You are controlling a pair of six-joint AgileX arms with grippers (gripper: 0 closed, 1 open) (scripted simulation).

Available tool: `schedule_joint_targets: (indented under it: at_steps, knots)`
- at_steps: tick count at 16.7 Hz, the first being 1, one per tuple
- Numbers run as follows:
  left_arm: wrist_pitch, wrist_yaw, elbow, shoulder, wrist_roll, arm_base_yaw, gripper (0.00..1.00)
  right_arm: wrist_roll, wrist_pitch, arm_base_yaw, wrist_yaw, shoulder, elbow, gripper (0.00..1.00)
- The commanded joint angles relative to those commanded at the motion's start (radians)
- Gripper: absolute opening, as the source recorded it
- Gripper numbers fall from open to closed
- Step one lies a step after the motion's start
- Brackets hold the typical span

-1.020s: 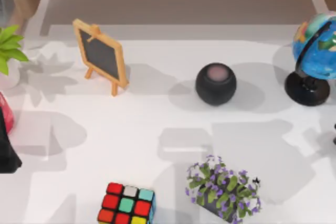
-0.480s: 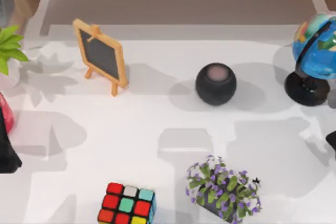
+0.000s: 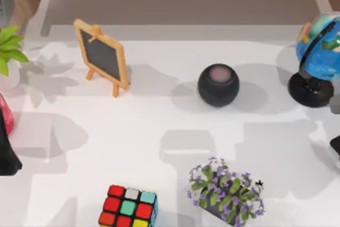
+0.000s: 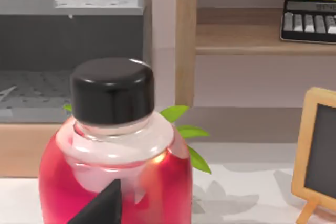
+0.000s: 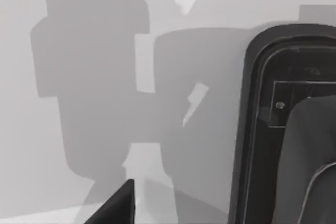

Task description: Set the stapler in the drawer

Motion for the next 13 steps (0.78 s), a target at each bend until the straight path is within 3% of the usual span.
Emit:
schedule_joint_targets:
  at_steps: [10,13]
  knots:
    - [0.000,0.000,0.000,0.000,0.000,0.000,1.00,0.000,0.000,0.000,0.000,0.000,0.000,0.02]
    - [0.000,0.000,0.000,0.000,0.000,0.000,1.00,0.000,0.000,0.000,0.000,0.000,0.000,0.00]
